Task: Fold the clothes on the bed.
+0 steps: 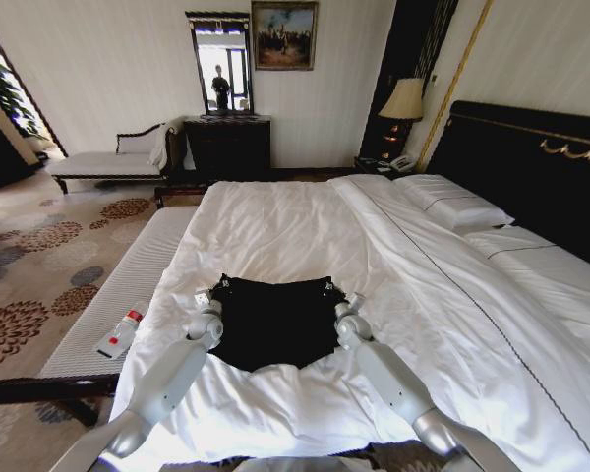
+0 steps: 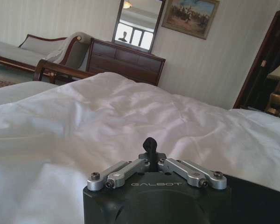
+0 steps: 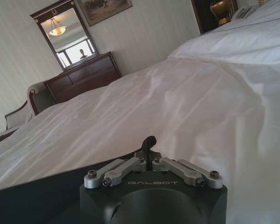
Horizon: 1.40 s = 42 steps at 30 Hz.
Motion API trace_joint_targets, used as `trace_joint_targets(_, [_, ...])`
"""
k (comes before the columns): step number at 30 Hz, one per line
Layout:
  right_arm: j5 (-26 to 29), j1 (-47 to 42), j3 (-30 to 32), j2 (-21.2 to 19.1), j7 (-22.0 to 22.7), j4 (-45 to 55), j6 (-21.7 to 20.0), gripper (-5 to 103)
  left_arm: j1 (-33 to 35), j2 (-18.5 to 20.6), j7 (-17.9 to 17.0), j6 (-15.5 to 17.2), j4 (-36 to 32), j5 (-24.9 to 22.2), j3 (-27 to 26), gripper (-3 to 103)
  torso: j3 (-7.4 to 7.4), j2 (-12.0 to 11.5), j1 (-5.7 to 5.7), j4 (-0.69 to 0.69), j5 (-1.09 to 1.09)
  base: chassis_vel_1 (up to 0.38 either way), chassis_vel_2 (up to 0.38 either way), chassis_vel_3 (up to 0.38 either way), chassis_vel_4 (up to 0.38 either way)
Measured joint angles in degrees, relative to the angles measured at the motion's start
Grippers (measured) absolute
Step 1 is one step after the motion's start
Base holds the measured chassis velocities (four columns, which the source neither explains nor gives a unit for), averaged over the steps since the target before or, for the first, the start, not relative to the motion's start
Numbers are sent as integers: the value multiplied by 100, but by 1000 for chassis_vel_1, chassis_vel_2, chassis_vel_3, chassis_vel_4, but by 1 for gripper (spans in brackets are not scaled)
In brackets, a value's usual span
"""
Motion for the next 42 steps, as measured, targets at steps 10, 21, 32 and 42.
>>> trace_joint_targets(10, [-777, -1212, 433, -27, -137, 923, 337, 1, 1584, 51, 285, -318, -1167, 801, -538, 1, 0, 0, 0, 4, -1, 0, 0, 0, 0])
trace_joint_targets(21, [-1709, -2513, 744, 72, -234, 1516, 625, 1, 2668, 255, 609, -543, -1671, 1267, -1126, 1, 0, 0, 0, 5, -1, 0, 0, 0, 0])
trace_joint_targets(32, [-1941, -2855, 959, 52, -226, 1880, 718, 1, 3185, 205, 727, -630, -2014, 1429, -1381, 1, 1, 0, 1, 5, -1, 0, 0, 0, 0])
trace_joint_targets(42, [-2101, -3053, 852, 85, -214, 1933, 743, 1, 3249, 135, 716, -675, -1865, 1549, -1360, 1, 2, -2, 2, 4, -2, 0, 0, 0, 0])
